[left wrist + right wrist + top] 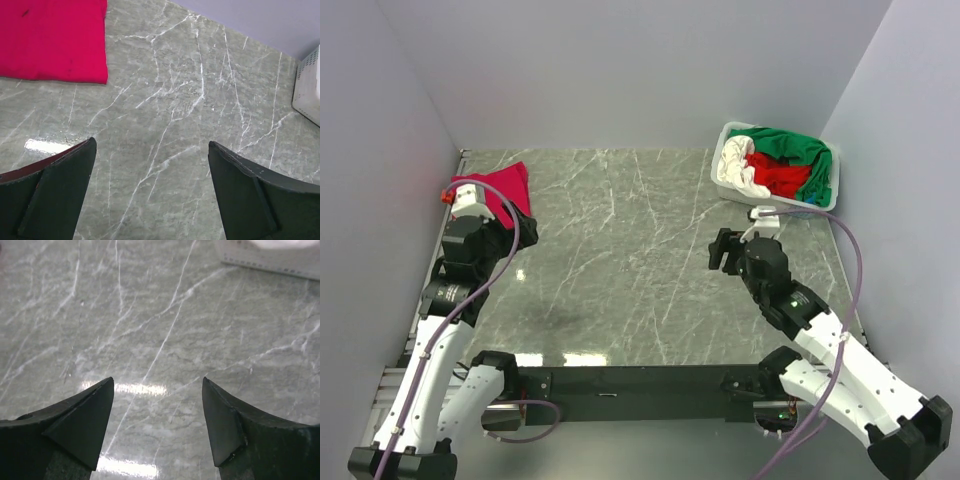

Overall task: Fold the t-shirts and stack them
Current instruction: Grab the tshirt from the pile

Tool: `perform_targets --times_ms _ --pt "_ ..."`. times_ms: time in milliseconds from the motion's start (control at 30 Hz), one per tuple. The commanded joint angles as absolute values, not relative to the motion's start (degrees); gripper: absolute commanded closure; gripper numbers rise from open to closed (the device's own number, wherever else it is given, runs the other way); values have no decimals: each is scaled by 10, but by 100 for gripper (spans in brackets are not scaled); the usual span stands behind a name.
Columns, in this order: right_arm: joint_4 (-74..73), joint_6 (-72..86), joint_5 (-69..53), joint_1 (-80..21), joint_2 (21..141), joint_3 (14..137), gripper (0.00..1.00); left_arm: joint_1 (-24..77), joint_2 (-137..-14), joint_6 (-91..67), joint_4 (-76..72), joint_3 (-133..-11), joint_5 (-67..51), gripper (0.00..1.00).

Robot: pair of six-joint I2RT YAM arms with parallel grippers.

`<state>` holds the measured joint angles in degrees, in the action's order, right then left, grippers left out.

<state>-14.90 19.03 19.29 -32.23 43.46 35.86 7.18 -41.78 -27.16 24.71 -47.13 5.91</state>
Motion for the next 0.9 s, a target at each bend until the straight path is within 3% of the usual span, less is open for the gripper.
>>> perform_targets --times_ms 0,67,267,600,867 --pt "-115 186 228 -324 403 353 22 66 -417 -274 236 -480 65 1" --pt "-114 185 232 -324 398 359 16 65 -419 -274 236 -481 62 1" --pt "-129 183 243 -323 426 415 11 62 -419 -280 237 -475 52 1" --pt "-140 144 405 -316 570 607 0 58 -411 -278 230 -468 20 1" --pt "-179 154 286 -139 755 790 3 58 -404 -277 224 -467 4 1"
